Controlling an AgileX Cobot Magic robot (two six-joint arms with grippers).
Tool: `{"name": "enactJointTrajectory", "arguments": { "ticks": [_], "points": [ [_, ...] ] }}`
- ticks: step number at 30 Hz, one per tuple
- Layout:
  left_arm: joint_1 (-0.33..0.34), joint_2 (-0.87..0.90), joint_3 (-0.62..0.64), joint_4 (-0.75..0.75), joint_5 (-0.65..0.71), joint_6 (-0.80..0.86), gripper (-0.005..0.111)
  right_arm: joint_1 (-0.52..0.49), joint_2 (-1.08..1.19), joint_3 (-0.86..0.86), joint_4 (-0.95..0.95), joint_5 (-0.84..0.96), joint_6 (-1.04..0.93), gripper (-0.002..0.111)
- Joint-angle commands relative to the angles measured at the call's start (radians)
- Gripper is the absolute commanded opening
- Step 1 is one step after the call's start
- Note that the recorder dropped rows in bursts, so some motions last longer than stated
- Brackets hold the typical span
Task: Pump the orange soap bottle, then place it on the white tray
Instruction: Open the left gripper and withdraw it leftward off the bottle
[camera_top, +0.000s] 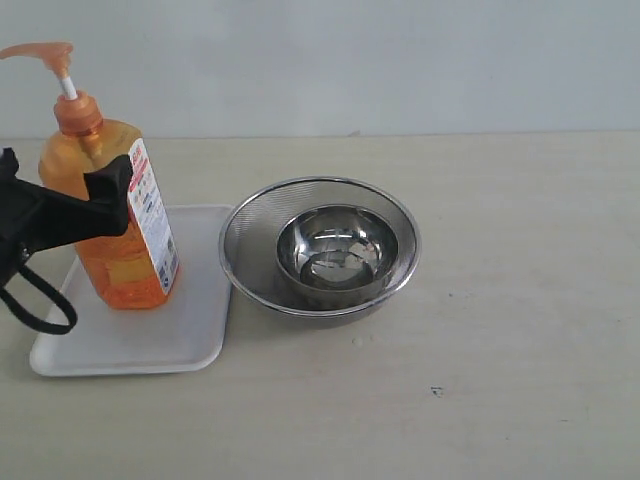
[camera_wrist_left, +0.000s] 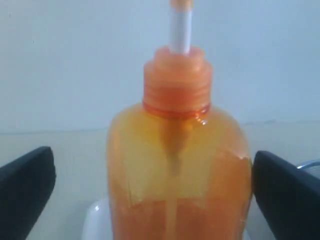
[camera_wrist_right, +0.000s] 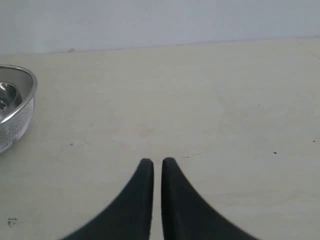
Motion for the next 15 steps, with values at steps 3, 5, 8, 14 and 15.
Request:
{"name": "enactJointTrajectory", "arguments": {
  "ticks": [3, 5, 8, 14, 15],
  "points": [
    [-0.002, -0.180, 0.056, 0.004, 0.240, -0.037, 0.108, -0.002, -0.005, -0.001, -0.004, -0.004, -0.002, 0.003],
    [-0.002, -0.257, 0.056, 0.031, 0.355, -0.089, 0.108, -0.002, -0.005, -0.001, -0.004, -0.004, -0.002, 0.003],
    [-0.002, -0.379, 0.056, 0.095, 0.553, -0.131, 0.108, -0.002, -0.005, -0.001, -0.004, -0.004, -0.002, 0.003],
    [-0.002, -0.643, 0.056, 0.148, 0.883, -0.170, 0.108, -0.002, -0.005, -0.001, -0.004, -0.004, -0.002, 0.003],
    [-0.002, -0.686, 0.056, 0.148, 0.933, -0.182, 0.108, -0.002, -0.005, -0.001, -0.004, -0.004, -0.002, 0.003]
  ]
}}
